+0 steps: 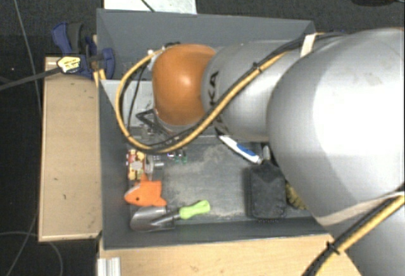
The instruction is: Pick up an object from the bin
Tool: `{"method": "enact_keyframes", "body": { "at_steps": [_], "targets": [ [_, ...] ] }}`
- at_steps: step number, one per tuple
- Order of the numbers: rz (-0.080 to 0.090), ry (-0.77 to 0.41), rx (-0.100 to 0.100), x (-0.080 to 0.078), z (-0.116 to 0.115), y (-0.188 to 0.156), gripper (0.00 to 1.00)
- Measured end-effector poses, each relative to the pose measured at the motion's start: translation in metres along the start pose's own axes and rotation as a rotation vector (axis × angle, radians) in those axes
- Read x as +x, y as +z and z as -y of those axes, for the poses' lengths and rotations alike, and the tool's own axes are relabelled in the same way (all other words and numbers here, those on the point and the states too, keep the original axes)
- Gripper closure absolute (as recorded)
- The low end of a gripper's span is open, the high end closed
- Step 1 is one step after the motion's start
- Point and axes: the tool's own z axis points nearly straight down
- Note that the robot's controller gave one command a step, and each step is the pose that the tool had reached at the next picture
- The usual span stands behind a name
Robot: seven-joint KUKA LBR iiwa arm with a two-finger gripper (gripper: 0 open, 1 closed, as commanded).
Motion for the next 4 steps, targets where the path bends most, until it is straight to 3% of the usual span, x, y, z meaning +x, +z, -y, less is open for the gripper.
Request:
{"method": "enact_keyframes", "body": {
  "at_steps": [1, 2, 4],
  "targets": [
    [0.004, -0.067, 0.0, 0.001, 0.001, 0.007, 0.0],
    [0.007, -0.144, -0.004, -0.012, 0.005, 0.026, 0.0],
    [0.009, -0.174, -0.004, -0.014, 0.008, 0.026, 0.0]
  ]
}}
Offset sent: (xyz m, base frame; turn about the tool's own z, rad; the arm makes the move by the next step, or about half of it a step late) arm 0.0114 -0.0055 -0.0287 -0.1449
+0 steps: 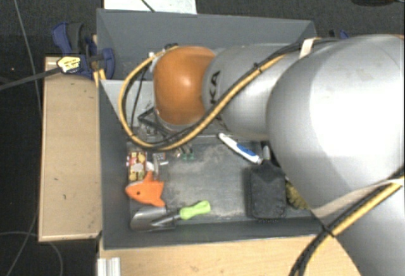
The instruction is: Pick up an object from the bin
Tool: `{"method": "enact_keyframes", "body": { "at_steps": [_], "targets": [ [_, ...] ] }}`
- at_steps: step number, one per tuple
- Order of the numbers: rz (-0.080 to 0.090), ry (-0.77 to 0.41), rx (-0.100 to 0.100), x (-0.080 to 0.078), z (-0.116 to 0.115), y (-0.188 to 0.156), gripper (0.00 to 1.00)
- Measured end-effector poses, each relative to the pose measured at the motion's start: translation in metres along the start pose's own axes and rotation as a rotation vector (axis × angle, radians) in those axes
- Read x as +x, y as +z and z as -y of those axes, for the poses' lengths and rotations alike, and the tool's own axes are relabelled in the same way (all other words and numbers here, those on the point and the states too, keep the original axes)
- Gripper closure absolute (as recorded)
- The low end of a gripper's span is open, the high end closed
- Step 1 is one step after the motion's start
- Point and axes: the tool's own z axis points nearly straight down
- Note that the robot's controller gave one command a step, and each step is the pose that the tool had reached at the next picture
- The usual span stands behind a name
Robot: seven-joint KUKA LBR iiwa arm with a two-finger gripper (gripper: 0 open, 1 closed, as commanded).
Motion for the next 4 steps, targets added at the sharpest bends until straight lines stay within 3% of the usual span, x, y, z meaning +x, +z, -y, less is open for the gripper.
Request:
{"method": "enact_keyframes", "body": {
  "at_steps": [1, 2, 3, 4],
  "targets": [
    [0.0, 0.006, 0.001, 0.001, -0.001, -0.002, 0.0],
    [0.006, -0.139, -0.001, -0.001, -0.007, -0.034, 0.0],
    [0.003, -0.009, -0.001, 0.003, 0.007, -0.033, 0.0],
    [0.007, -0.286, -0.002, 0.004, 0.019, -0.002, 0.0]
  ]
}}
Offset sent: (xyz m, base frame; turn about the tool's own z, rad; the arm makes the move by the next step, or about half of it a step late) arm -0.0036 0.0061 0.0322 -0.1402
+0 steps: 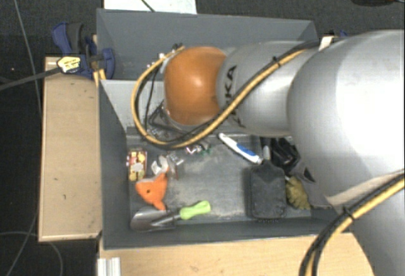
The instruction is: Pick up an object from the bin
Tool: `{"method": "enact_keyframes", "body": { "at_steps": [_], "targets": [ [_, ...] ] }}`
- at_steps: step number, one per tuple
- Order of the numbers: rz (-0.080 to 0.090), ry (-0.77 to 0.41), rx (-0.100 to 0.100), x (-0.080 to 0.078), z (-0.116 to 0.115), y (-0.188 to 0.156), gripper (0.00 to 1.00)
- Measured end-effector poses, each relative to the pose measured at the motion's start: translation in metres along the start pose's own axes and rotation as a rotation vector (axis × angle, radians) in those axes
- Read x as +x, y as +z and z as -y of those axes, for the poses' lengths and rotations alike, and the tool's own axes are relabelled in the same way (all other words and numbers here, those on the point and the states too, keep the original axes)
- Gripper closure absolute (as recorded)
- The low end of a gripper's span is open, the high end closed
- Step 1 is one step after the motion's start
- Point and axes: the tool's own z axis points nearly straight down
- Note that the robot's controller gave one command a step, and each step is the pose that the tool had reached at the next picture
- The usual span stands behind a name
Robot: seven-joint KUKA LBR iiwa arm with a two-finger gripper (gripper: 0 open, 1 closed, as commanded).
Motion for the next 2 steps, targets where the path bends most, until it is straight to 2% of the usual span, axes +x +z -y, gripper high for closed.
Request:
{"method": "enact_keyframes", "body": {
  "at_steps": [1, 2],
  "targets": [
    [-0.005, 0.525, 0.002, 0.005, -0.014, 0.003, 0.0],
    [0.006, -0.025, 0.002, 0.004, -0.003, -0.048, 1.0]
  ]
}}
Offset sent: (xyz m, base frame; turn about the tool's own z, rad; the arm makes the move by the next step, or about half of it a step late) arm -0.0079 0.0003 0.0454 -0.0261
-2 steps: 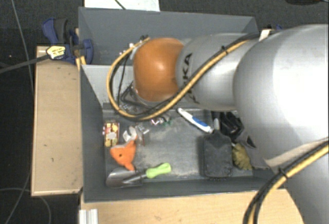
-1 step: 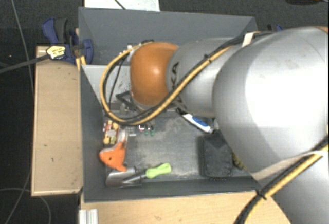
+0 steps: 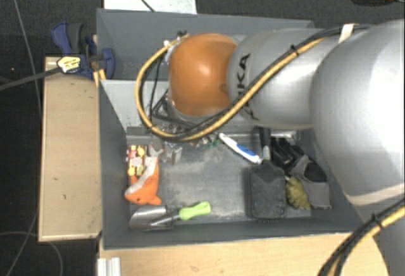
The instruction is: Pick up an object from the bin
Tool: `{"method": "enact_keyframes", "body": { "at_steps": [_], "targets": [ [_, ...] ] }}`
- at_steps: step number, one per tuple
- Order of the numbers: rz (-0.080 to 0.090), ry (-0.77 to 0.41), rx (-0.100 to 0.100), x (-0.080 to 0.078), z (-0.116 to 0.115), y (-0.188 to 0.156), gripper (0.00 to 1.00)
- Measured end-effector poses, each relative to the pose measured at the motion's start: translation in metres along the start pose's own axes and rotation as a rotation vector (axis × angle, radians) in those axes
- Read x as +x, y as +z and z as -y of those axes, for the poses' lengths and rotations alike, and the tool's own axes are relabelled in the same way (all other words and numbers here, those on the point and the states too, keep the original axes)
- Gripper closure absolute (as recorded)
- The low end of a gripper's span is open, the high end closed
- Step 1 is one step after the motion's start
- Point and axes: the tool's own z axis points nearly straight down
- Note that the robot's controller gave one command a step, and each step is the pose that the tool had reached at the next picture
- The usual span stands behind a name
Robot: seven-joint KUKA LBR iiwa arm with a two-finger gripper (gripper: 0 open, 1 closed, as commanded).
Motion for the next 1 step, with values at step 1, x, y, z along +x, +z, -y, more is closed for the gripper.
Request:
{"method": "enact_keyframes", "body": {
  "at_steps": [1],
  "targets": [
    [-0.002, 0.002, -0.001, 0.0004, -0.0005, 0.0015, 1.0]
  ]
}}
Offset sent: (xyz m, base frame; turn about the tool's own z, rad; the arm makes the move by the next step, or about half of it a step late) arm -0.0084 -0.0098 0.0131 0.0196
